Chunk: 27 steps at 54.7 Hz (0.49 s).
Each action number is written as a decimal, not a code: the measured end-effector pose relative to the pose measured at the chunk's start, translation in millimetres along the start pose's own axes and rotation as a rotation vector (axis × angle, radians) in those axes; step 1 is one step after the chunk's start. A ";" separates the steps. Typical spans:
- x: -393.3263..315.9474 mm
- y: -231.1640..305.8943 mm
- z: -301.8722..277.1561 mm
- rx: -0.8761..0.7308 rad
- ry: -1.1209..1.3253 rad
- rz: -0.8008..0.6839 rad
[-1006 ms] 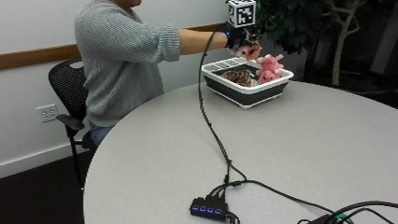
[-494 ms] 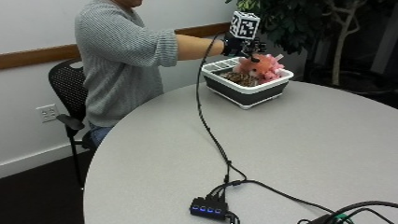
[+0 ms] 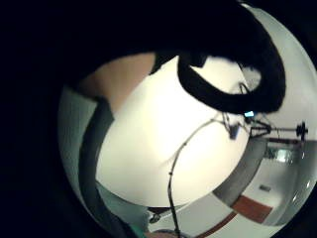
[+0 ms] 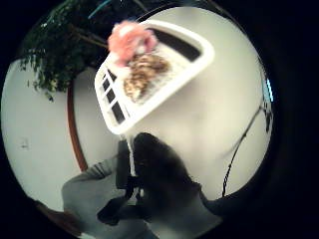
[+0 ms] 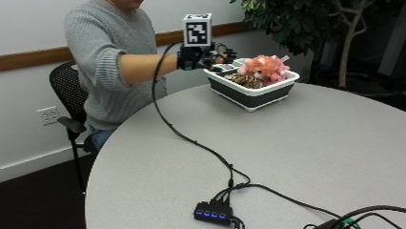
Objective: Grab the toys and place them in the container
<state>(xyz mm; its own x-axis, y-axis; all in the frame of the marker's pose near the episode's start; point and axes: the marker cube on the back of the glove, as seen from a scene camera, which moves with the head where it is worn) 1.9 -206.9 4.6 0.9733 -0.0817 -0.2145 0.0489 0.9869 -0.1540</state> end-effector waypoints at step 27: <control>-30.0 228.1 50.8 0.057 -0.158 0.281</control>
<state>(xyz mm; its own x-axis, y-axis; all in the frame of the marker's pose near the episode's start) -4.8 27.7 24.9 0.9730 0.2134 -0.0884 -0.2186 0.9742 -0.0551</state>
